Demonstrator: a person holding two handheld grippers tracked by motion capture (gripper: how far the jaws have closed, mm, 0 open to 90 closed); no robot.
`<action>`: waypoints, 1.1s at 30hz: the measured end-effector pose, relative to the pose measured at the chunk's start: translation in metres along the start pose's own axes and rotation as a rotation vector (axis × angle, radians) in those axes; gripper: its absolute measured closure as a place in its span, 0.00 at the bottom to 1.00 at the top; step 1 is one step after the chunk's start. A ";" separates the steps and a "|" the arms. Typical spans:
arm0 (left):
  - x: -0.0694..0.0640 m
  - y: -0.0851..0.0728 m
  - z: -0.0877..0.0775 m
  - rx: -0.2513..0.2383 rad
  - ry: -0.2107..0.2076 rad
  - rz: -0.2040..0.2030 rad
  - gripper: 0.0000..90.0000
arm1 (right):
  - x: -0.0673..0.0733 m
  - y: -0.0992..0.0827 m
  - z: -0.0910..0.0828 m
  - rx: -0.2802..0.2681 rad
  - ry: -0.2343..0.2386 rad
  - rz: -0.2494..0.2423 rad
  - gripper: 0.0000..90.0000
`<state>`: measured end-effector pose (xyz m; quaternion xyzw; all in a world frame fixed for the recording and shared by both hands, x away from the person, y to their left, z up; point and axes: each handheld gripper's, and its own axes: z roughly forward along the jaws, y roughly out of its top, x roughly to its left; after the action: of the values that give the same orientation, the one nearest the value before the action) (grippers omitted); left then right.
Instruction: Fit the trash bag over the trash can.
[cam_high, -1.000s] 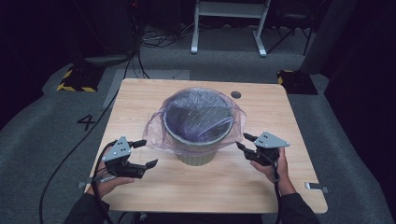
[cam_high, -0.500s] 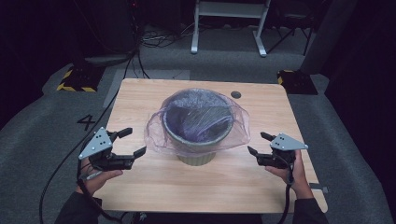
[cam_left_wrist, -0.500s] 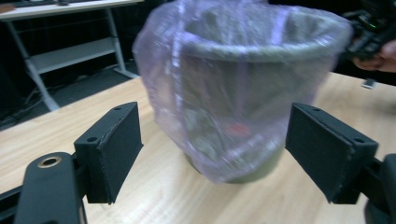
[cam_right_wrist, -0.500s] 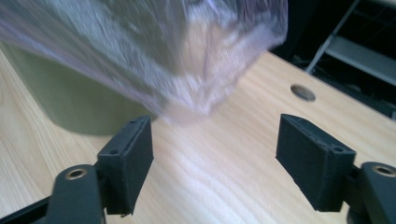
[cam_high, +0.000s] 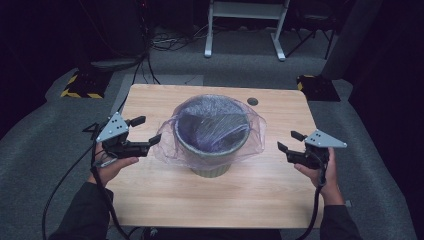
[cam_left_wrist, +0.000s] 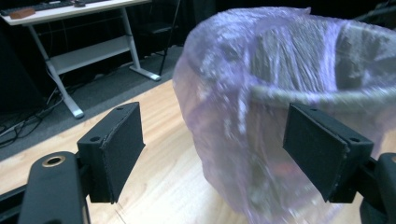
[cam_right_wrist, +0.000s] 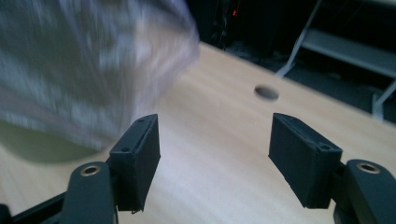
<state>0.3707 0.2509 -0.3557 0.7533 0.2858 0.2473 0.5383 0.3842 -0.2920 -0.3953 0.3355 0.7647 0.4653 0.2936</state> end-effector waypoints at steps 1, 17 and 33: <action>0.002 0.002 0.002 0.001 -0.001 0.005 0.22 | -0.001 0.007 -0.001 -0.020 -0.003 -0.006 0.38; 0.021 0.026 0.045 0.058 -0.003 0.015 0.58 | -0.003 0.086 0.059 -0.039 0.098 -0.067 0.40; 0.027 0.035 0.068 0.132 -0.025 0.061 0.95 | -0.001 0.093 0.097 0.036 0.113 -0.149 0.87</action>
<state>0.4424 0.2152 -0.3409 0.7987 0.2717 0.2347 0.4830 0.4805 -0.2108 -0.3490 0.2563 0.8109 0.4467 0.2778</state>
